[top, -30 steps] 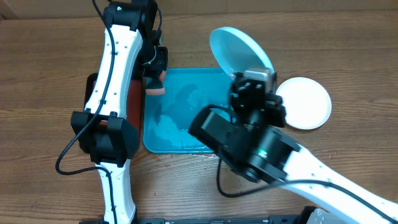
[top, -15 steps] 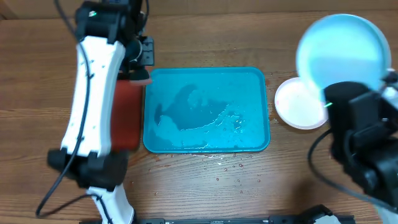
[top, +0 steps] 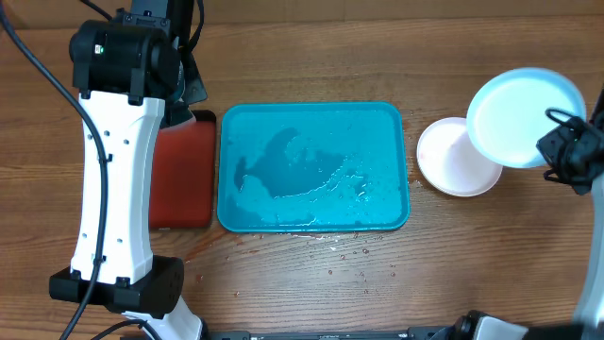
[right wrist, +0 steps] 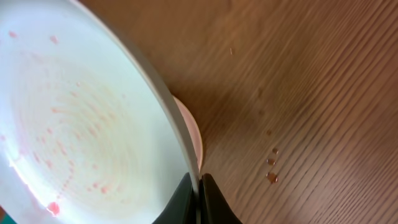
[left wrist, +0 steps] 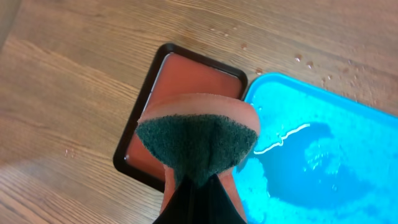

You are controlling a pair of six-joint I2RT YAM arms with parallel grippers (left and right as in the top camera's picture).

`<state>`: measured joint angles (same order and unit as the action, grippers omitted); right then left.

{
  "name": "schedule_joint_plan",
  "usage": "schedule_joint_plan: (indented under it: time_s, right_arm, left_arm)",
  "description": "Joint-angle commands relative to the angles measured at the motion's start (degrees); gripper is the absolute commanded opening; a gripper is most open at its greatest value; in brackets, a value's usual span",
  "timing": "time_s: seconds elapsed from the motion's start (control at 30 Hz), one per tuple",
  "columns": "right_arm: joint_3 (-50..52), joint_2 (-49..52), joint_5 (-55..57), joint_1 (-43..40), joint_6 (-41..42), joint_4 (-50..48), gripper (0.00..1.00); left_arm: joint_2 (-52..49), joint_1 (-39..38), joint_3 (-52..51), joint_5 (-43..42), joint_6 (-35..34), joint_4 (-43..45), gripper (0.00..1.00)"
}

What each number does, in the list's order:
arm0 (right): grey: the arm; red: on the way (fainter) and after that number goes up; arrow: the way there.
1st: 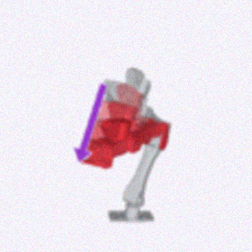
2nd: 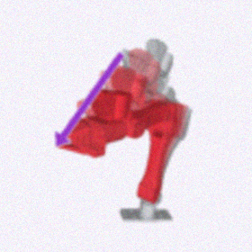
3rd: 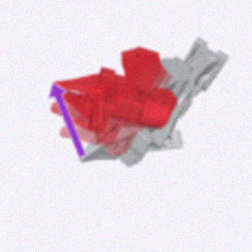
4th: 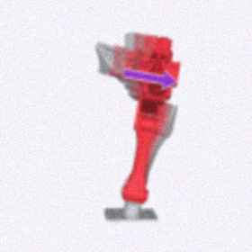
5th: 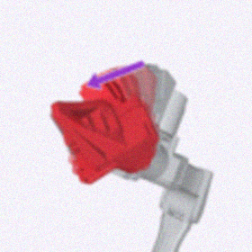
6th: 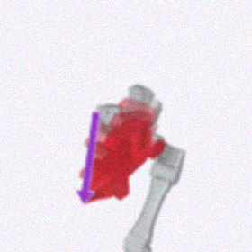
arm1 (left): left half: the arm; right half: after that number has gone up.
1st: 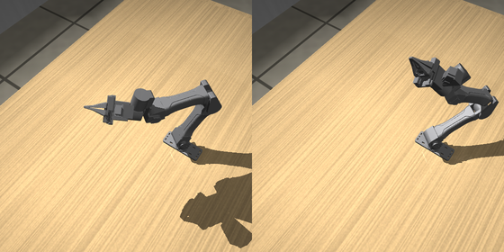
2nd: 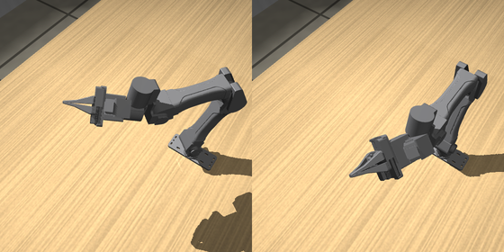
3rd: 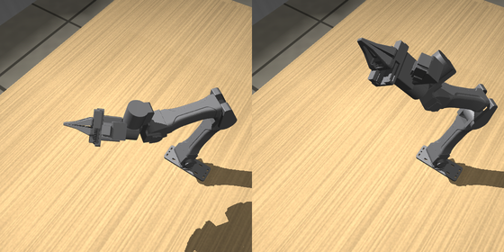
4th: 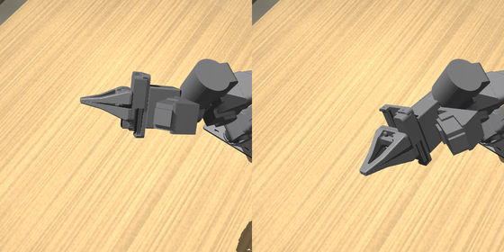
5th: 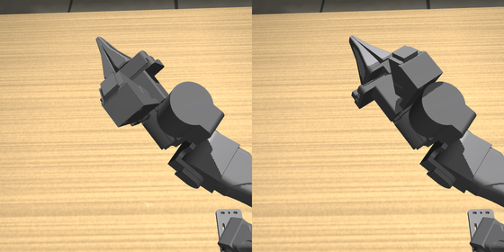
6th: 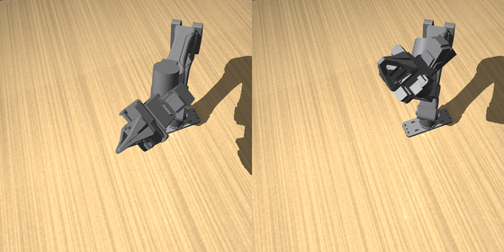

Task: Clean dirty plates on tray and stack at the side
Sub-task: 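Set the light-blue plate onto the white plate stack right of the tray, then lower the sponge onto the red tray with the left gripper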

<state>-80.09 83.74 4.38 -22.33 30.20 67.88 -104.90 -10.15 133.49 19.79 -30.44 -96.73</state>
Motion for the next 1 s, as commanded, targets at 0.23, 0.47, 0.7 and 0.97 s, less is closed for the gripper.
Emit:
schedule_joint_plan:
  time_s: [0.23, 0.47, 0.7, 0.97]
  right_arm:
    - [0.3, 16.6, -6.3, 0.5, -3.8, -3.1, 0.04]
    - [2.0, 21.0, -6.2, 2.6, -6.3, -3.5, 0.04]
    - [4.7, 21.0, -6.3, 4.0, -6.9, -3.9, 0.43]
    - [-1.9, 20.1, -10.7, 6.6, -11.2, 3.5, 0.54]
  left_arm:
    - [0.3, -0.3, -0.4, 5.0, -5.7, -0.1, 0.04]
    - [0.3, -0.3, -0.4, 5.2, -5.0, -0.1, 0.04]
    - [0.3, -0.3, -0.4, 4.3, -1.9, -0.1, 0.04]
    - [0.3, 2.7, -0.4, -5.0, 4.9, -0.1, 0.04]
